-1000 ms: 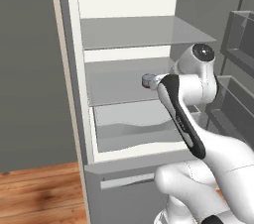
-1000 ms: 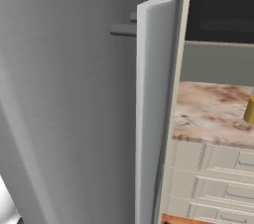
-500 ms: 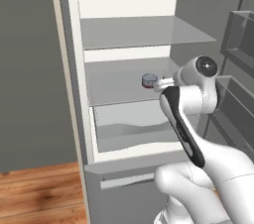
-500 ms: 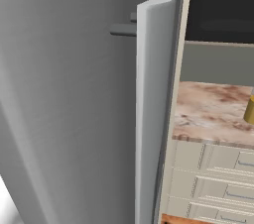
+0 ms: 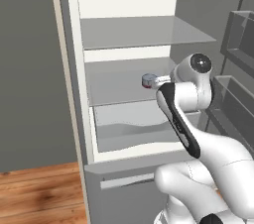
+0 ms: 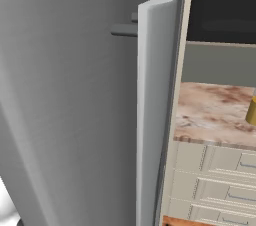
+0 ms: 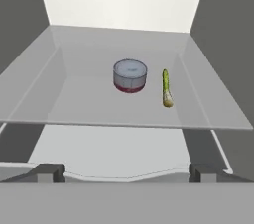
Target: Move the can and asparagus from the second highest shelf to the top shelf to make space. Then, place the pitcher from the counter on the cleared second highest shelf.
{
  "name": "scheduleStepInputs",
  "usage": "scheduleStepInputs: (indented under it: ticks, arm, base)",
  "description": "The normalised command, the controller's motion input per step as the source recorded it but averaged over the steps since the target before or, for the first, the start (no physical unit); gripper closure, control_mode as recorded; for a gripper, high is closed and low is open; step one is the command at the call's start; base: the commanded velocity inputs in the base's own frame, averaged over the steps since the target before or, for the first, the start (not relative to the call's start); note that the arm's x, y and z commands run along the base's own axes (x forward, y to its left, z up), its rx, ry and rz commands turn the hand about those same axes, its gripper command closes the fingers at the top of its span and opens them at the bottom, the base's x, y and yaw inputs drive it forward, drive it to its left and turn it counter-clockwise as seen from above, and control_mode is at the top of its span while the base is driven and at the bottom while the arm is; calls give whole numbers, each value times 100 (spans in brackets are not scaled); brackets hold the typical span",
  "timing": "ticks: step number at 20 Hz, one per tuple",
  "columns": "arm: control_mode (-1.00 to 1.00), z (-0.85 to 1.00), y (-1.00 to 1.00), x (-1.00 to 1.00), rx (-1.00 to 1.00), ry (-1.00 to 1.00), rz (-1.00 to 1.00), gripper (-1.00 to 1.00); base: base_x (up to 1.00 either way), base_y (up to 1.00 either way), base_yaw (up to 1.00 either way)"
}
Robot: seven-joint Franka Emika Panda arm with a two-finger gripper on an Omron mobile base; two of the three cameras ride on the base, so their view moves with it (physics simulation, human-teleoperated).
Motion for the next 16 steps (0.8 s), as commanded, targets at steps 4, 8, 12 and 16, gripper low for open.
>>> scheduleStepInputs:
  ticks: [4, 8, 12, 16]
  arm:
    - [-100, 0, 0, 35, 0, 0, 0, -100]
    - [-100, 0, 0, 36, 0, 0, 0, -100]
    - [-100, 0, 0, 37, 0, 0, 0, -100]
    - [-100, 0, 0, 22, 0, -1, -2, -100]
  base:
    - [0, 0, 0]
    - [0, 0, 0]
    - [0, 0, 0]
    - [0, 0, 0]
